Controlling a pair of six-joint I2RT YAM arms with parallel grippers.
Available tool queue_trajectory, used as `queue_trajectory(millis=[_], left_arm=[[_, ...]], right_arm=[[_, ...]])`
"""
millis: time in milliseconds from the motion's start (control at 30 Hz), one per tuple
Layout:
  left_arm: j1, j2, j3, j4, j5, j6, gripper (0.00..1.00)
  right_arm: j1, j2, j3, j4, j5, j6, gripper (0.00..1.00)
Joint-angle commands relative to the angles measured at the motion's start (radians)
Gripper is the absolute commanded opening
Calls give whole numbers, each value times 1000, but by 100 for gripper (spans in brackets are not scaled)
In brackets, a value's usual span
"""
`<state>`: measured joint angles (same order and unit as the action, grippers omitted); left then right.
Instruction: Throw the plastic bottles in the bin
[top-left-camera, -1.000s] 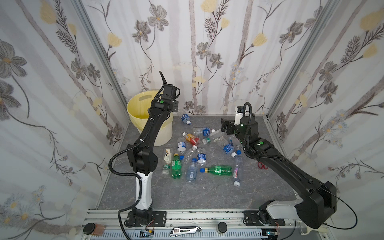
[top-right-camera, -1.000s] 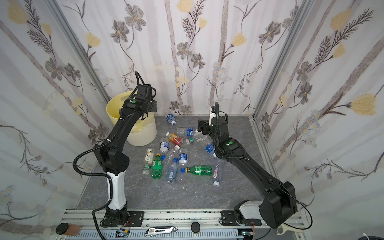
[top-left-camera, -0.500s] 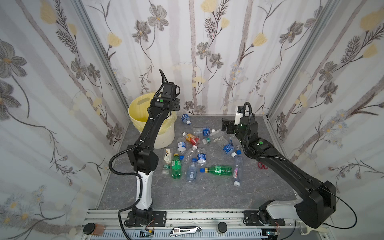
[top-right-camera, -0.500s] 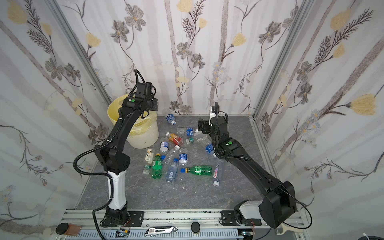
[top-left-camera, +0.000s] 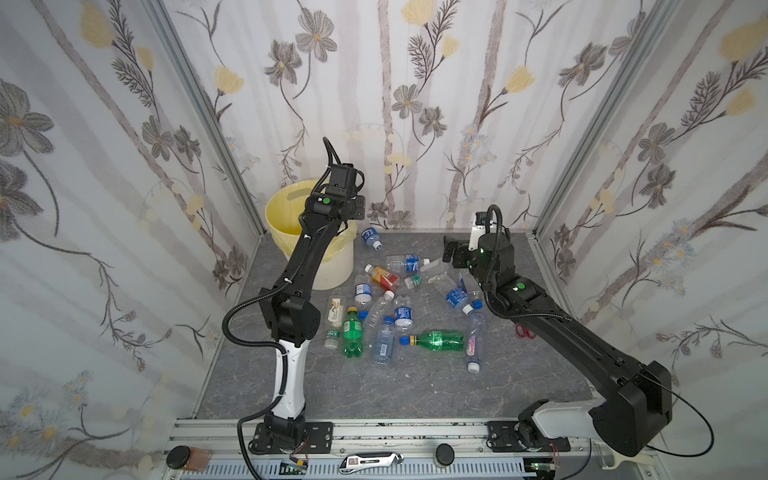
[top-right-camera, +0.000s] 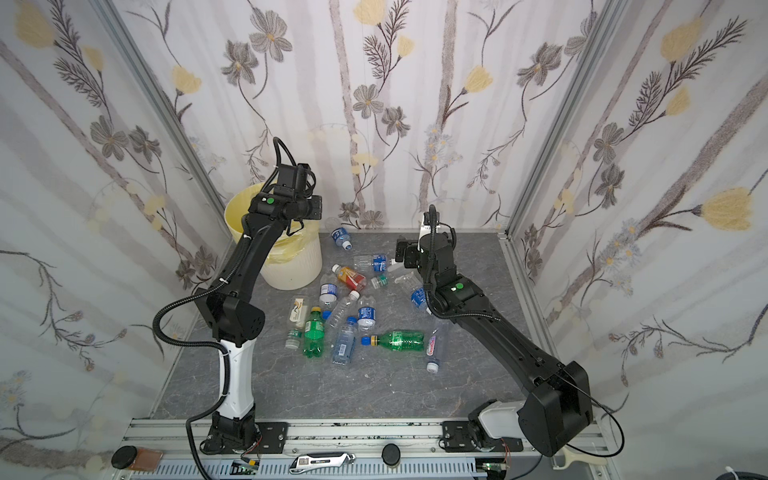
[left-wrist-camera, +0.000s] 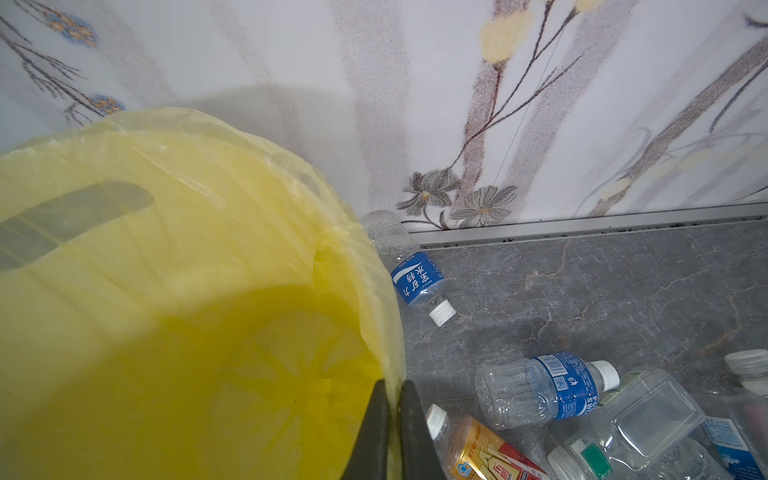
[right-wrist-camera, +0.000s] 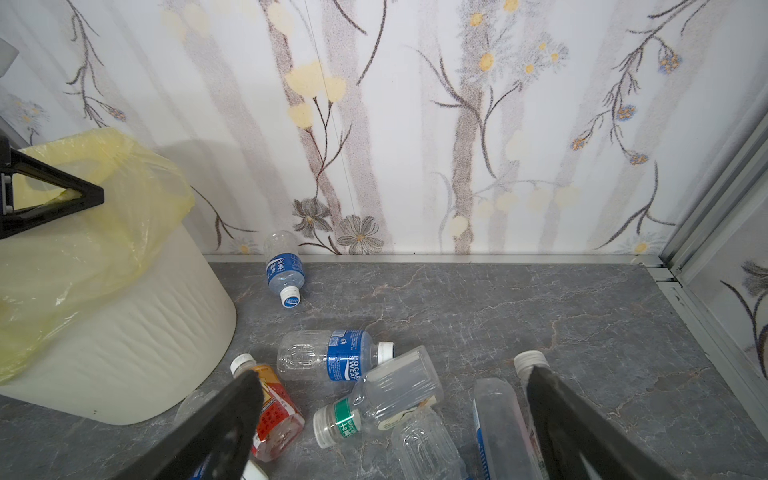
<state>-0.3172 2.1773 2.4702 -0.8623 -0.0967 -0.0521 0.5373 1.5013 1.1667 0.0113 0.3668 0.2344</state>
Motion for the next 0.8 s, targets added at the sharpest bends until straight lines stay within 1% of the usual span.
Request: queue_trajectory(millis=[0, 67, 100, 167, 233, 267, 300, 367, 433, 500, 600, 767], left_arm=[[-2, -13, 3, 5, 21, 4, 17], [-3, -17, 2, 6, 36, 1, 18], [-2, -17, 2, 6, 41, 1, 21], [-3, -17, 1, 6, 40, -1, 35], [-3, -20, 0, 6, 39, 0, 37], [-4, -24, -1, 6, 37, -1, 42], [-4, -27, 0, 6, 34, -2, 53], [-3, -36, 1, 8, 29, -3, 64], [-4, -49, -1, 7, 20, -2, 83], [-7, -63, -4, 8, 0, -5, 100], [-18, -98, -17, 8, -44, 0, 100], [-31, -172, -48, 21, -127, 8, 100]], right_arm=[[2, 1, -2, 24, 45, 26, 100], [2, -1, -7, 37, 75, 42, 100], [2, -1, -11, 47, 96, 69, 100], [-2, -5, -10, 55, 134, 134, 100], [-5, -17, -11, 49, 98, 137, 100], [-8, -24, -14, 46, 76, 133, 100], [-9, -33, -22, 44, 67, 128, 100], [-11, -58, -62, 77, 50, 119, 100], [-15, -82, -106, 122, 16, 109, 100], [-17, -96, -125, 140, -17, 104, 100], [-17, -98, -121, 128, -50, 92, 100], [-16, -111, -127, 126, -58, 91, 100]])
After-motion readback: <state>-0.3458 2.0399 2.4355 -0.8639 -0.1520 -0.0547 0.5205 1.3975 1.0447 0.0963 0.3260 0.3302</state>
